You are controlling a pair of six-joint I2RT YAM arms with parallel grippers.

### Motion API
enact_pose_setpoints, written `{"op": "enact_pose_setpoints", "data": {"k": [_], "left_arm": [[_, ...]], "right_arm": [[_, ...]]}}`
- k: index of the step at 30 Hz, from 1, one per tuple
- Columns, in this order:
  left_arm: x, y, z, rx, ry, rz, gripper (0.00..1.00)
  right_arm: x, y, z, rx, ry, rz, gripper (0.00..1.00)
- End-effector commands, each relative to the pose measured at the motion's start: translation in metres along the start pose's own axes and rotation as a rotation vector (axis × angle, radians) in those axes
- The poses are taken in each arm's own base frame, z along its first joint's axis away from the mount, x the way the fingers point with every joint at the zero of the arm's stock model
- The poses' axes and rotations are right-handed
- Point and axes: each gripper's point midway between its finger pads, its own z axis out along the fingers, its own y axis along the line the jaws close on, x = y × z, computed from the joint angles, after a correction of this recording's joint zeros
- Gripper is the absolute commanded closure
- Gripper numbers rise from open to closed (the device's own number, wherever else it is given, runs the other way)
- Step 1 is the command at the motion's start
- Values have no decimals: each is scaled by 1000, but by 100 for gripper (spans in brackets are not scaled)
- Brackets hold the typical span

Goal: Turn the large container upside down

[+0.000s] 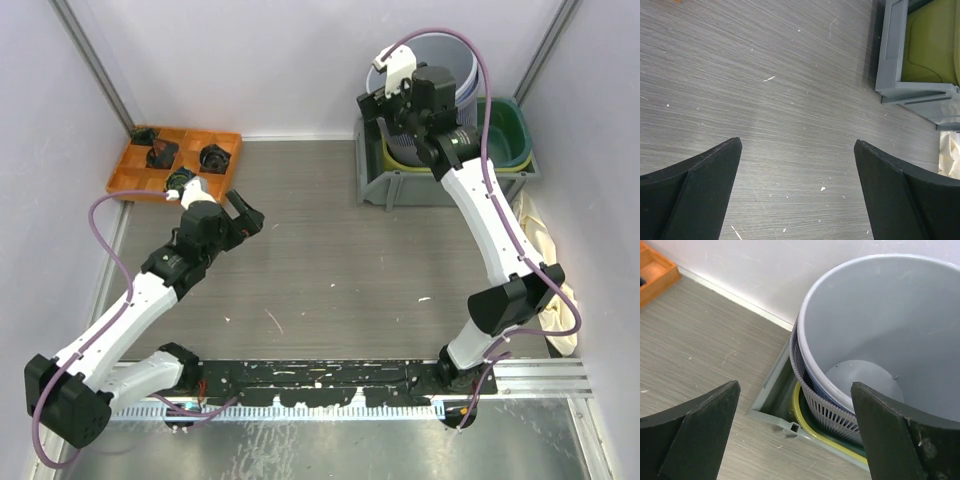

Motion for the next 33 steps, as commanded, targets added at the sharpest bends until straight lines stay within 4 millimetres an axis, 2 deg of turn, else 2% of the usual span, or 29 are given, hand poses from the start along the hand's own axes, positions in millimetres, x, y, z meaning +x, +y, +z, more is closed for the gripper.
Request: {"op": "enact_pose_setpoints", "data": {"k": [1,4,7,10,15,20,24,26,29,33], "left_arm": [[-11,-11,1,18,-14,14,2],[-8,-12,4,21,1,13,2],[-5,-12,8,14,13,-6,2],[-1,-13,11,13,30,-15,2],[3,-10,11,10,39,-16,2],[3,-3,8,-18,39,-3,2],[6,2,11,-32,32,-3,2],[9,4,13,-41,41,4,2],[13,9,15,-64,56,17,2],[20,19,19,-97,75,28,2]], "right_arm": [[-60,-28,-35,173,-185,133,0],[-70,-30,-44,152,-199,3,0],[-71,-4,-43,-18,-190,-122,0],[-73,5,-42,-70,-194,-125,0],[-68,-5,-19,11,-187,-56,0],[-55,14,-3,-75,-189,-94,0],[-42,10,22,-80,-145,-158,0],[-36,-1,39,-61,-130,-144,1],[-37,-15,50,-6,-125,-140,6],[-27,-24,63,46,-85,-145,10]]}}
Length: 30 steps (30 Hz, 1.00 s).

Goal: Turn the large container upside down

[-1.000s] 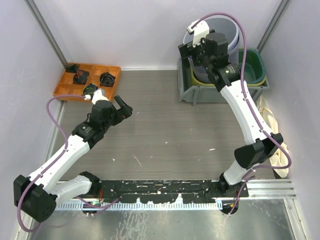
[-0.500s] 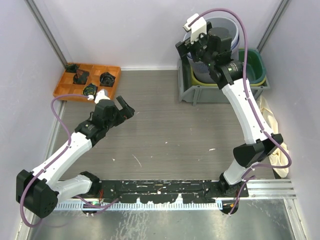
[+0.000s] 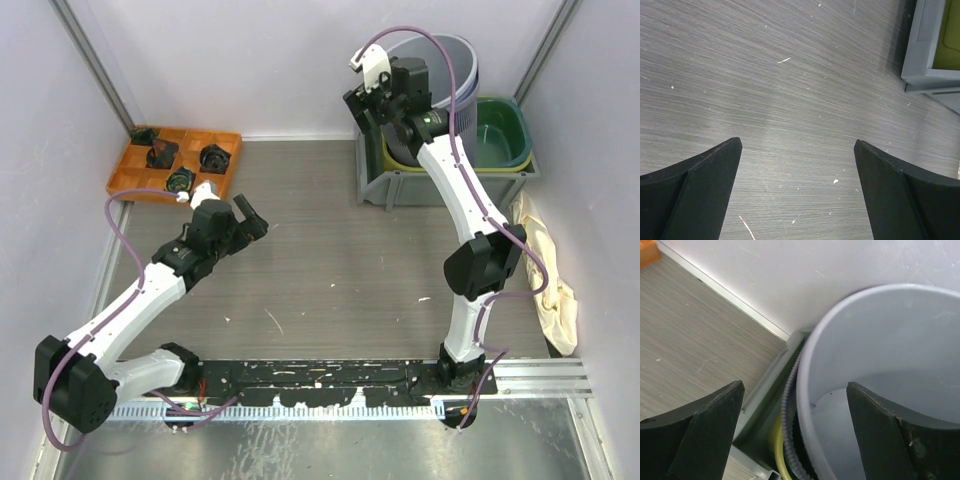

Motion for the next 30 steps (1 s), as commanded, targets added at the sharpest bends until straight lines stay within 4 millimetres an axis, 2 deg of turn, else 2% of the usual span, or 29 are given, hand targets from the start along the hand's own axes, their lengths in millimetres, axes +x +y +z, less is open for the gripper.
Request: {"op": "enact_pose_setpoints", "data": {"k": [1,4,13,16,20,24,27,30], "left_arm": [[-3,6,4,-32,-15,12,2],[2,9,8,-35,-9,14,2],[14,8,21,-41,45,19,2],[19,7,24,-45,77,19,2],[21,4,23,-26,82,11,2],[20,7,23,-30,69,16,2],[21,8,25,-37,71,18,2],[23,8,26,-39,81,20,2]], "right_arm": [[-32,-35,-13,130,-71,-18,12],[-26,-39,-10,143,-59,-14,16],[-29,-49,-25,144,-82,9,19],[-21,-56,-26,160,-59,14,23],[-11,-71,-27,189,-36,22,24],[2,-77,-24,192,-4,25,25],[11,-80,-22,203,24,21,30],[18,-89,-19,255,59,12,47]]}}
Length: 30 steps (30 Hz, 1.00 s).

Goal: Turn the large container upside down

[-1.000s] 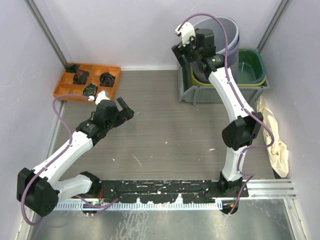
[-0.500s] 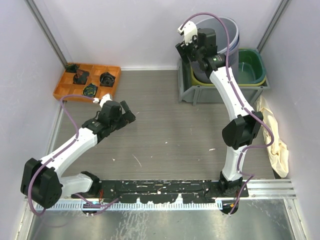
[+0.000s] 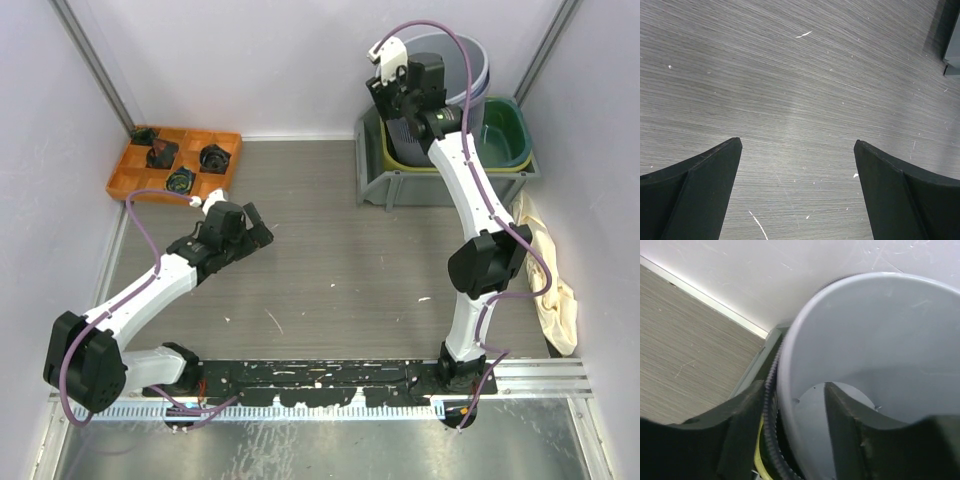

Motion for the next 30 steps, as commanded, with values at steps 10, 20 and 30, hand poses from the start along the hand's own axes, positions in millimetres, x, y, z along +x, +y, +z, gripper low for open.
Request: {"op": "enact_pose_setpoints", "data": {"k": [10,20,30], "left_arm": [[-12,-13,3,34,-30,-3,2],[-9,-18,8,47,-2,-1,2],[-1,-15,17,31,26,8,2]], "right_arm": [[5,-73,-29,310,124,-56,57],[36,-109,-35,267,178,81,77],[90,-99,-24,180,338,84,49]]}}
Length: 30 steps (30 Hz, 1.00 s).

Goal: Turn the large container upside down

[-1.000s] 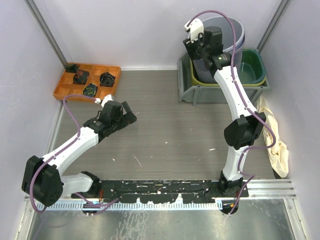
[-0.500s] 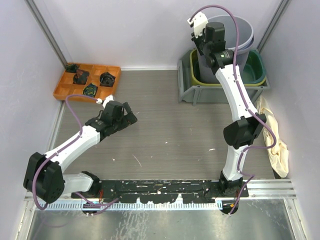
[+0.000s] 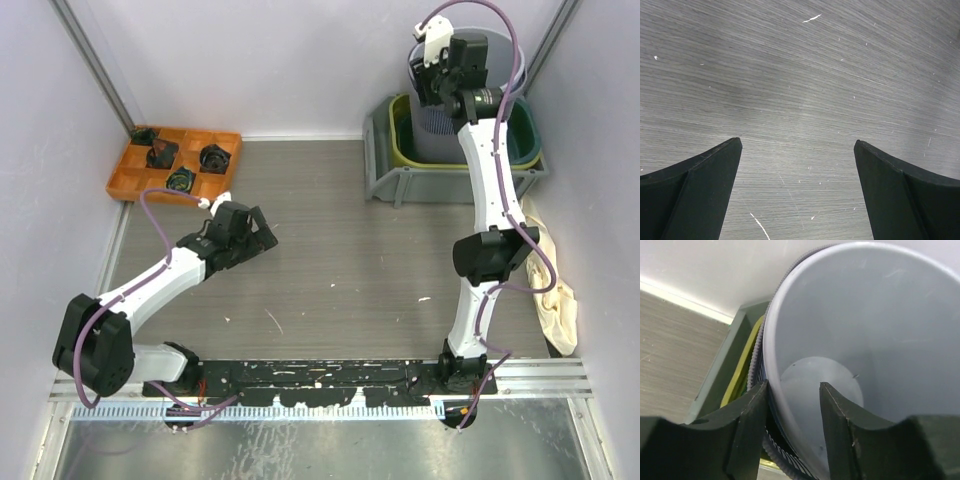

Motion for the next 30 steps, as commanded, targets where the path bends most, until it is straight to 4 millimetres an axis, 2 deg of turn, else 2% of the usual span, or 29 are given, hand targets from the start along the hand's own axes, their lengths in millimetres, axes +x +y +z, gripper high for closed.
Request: {"op": "enact_pose_setpoints", "data": {"k": [1,3,5,10,14,20,22,24,27,28,30], "left_arm": [[-17,-18,-1,53,-38,-4,2],[-15,-19,-1,57,-32,-3,2],[-14,-18,0,55,-29,-1,2],[-14,-18,0,61,-30,-2,2],[-14,-18,0,60,-29,0,2],[-13,-19,-1,64,-25,9,2],[-13,-18,-3,66,-23,12,2],[-13,-18,-4,68,-25,19,2],[-15,-16,-6,62,-35,24,2],[-15,-15,-6,60,-37,27,2],[-15,-13,-6,52,-41,33,2]], "right_arm": [[78,-15,12,47,260,-14,46],[87,-13,15,41,296,-16,44],[93,-14,18,53,318,-16,45],[95,-18,18,126,344,-36,59],[97,-24,13,269,405,-183,78],[100,-18,7,278,483,-272,81],[105,-15,6,265,509,-287,98],[105,-14,5,254,511,-288,100],[81,-15,-6,250,430,-246,100],[52,-23,-19,272,346,-215,100],[8,-31,-43,305,213,-184,100]]}}
